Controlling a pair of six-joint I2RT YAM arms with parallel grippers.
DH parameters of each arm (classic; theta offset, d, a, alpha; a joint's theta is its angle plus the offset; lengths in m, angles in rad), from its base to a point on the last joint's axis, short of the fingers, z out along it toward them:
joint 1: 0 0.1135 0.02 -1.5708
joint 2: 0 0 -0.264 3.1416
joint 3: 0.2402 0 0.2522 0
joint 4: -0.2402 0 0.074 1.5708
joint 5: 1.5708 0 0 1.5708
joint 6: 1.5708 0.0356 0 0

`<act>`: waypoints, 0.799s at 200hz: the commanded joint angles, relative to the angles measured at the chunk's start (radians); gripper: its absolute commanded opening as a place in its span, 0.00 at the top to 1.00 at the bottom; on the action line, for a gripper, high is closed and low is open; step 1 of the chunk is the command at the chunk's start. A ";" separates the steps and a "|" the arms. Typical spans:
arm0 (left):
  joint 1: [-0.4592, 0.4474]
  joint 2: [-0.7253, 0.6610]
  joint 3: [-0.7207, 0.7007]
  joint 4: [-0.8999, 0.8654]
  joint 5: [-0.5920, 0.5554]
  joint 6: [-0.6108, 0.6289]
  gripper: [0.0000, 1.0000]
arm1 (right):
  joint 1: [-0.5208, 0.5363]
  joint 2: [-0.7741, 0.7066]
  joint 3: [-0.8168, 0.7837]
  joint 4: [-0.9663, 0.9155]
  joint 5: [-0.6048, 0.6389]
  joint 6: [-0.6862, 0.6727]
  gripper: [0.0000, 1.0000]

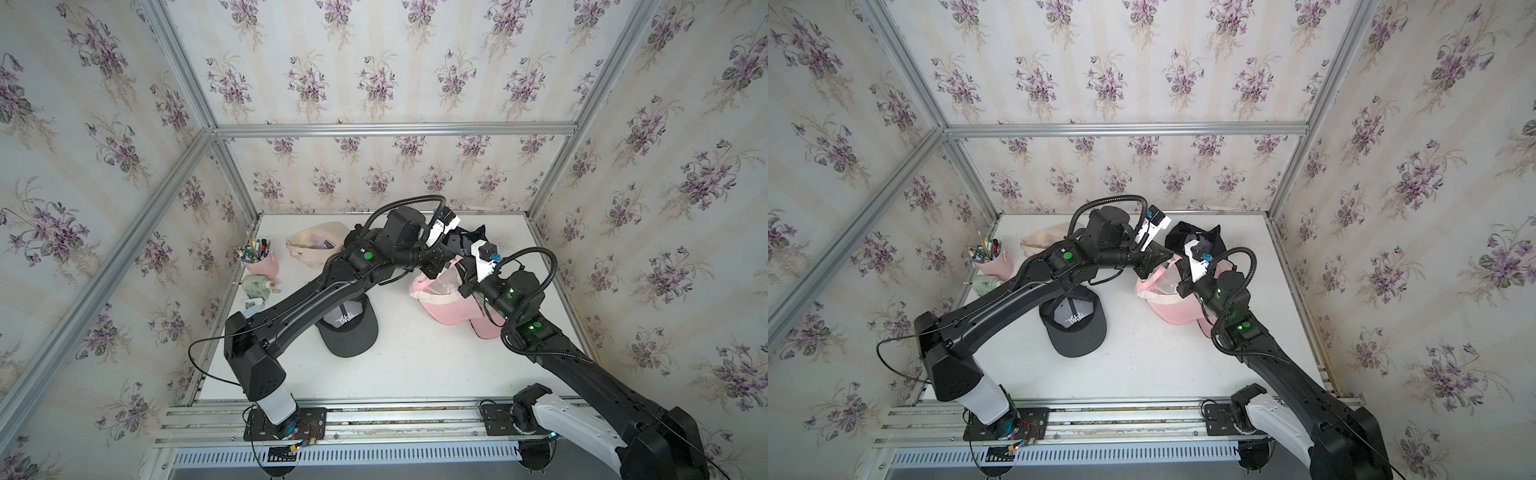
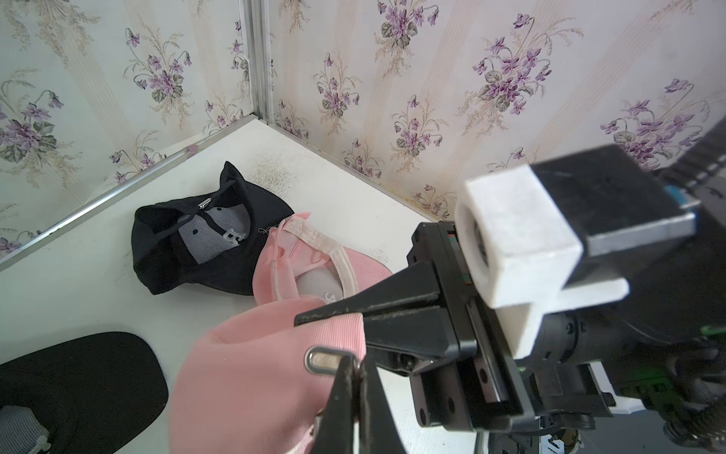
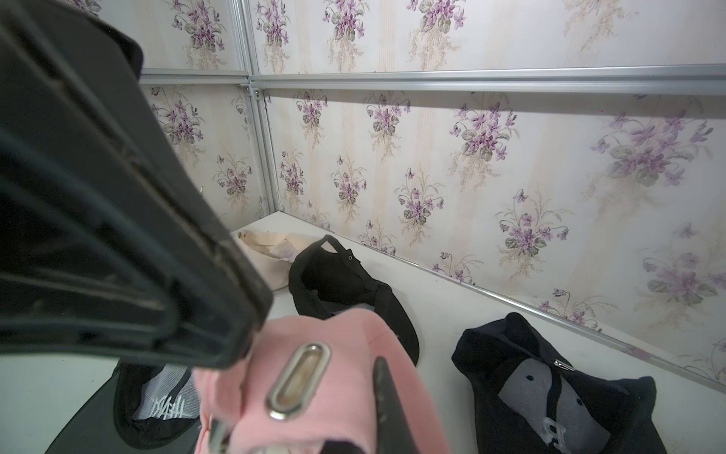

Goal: Open the adjustable buckle of the baseball cap
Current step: Open the adjustable buckle on the baseball cap.

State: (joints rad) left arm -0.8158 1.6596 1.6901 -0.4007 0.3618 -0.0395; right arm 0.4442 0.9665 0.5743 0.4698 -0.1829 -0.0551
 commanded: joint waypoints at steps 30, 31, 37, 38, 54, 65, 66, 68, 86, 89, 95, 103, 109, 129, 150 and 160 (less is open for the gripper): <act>0.001 -0.061 -0.081 0.111 -0.032 0.004 1.00 | -0.001 0.014 0.006 0.008 0.047 0.032 1.00; 0.001 -0.062 -0.083 0.112 -0.032 0.004 1.00 | -0.001 0.014 0.006 0.009 0.048 0.033 1.00; 0.001 -0.067 -0.093 0.120 -0.033 0.002 1.00 | -0.001 0.016 0.005 0.010 0.051 0.036 1.00; 0.001 -0.067 -0.094 0.121 -0.033 0.002 1.00 | -0.001 0.017 0.005 0.011 0.051 0.036 1.00; 0.001 -0.078 -0.112 0.133 -0.036 -0.005 1.00 | -0.001 0.020 0.004 0.015 0.053 0.043 1.00; 0.001 -0.085 -0.118 0.138 -0.040 -0.008 1.00 | -0.001 0.023 0.004 0.012 0.058 0.049 1.00; 0.000 -0.085 -0.119 0.138 -0.040 -0.009 1.00 | -0.001 0.023 0.003 0.012 0.058 0.049 1.00; 0.001 -0.086 -0.121 0.140 -0.041 -0.009 1.00 | 0.000 0.025 0.003 0.012 0.059 0.049 1.00; 0.001 -0.095 -0.128 0.141 -0.042 -0.011 1.00 | 0.000 0.030 -0.001 0.010 0.067 0.056 1.00; 0.001 -0.096 -0.127 0.140 -0.042 -0.011 1.00 | 0.000 0.031 -0.002 0.009 0.069 0.058 1.00; 0.001 -0.098 -0.130 0.140 -0.043 -0.012 1.00 | -0.001 0.030 -0.007 0.013 0.073 0.061 1.00; 0.001 -0.102 -0.136 0.143 -0.043 -0.015 1.00 | 0.000 0.030 -0.015 0.021 0.082 0.067 1.00; 0.001 -0.105 -0.141 0.145 -0.044 -0.018 1.00 | -0.001 0.029 -0.020 0.027 0.090 0.072 1.00; 0.001 -0.112 -0.154 0.148 -0.052 -0.024 1.00 | 0.000 0.030 -0.028 0.032 0.094 0.085 1.00; 0.001 -0.121 -0.168 0.158 -0.053 -0.030 1.00 | 0.000 0.026 -0.034 0.039 0.090 0.099 1.00; 0.001 -0.123 -0.173 0.163 -0.055 -0.032 1.00 | 0.000 0.025 -0.034 0.040 0.086 0.105 1.00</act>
State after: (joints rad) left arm -0.8158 1.5471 1.5257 -0.2871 0.3099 -0.0605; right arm 0.4450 0.9951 0.5415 0.4812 -0.1249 0.0235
